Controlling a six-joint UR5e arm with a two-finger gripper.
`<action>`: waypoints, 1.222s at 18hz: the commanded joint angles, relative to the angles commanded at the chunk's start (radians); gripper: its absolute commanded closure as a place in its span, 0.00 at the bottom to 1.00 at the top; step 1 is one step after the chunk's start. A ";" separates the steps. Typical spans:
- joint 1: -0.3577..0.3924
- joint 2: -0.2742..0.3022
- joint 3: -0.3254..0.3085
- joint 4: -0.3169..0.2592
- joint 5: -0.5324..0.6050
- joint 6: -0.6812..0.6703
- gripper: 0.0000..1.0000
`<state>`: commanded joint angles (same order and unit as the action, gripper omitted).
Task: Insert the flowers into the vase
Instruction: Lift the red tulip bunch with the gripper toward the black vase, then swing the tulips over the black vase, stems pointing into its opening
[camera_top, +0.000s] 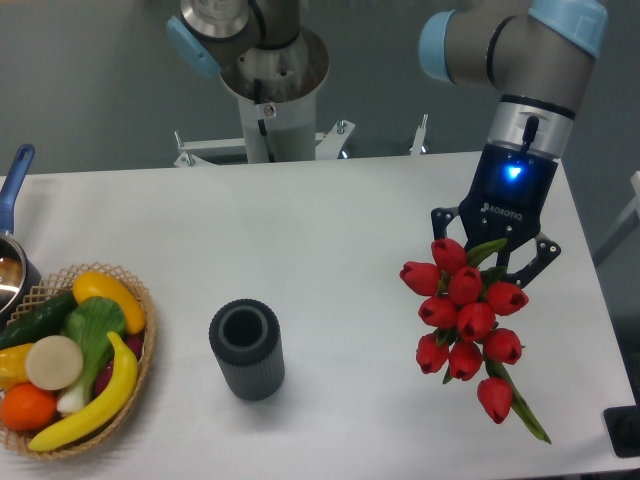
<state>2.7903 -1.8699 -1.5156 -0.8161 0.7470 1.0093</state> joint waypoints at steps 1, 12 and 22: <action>-0.003 0.002 -0.009 0.000 0.002 0.000 0.62; -0.021 0.037 -0.017 0.002 -0.031 -0.011 0.61; -0.106 0.028 -0.018 0.061 -0.408 -0.006 0.62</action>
<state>2.6845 -1.8423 -1.5340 -0.7548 0.3395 1.0032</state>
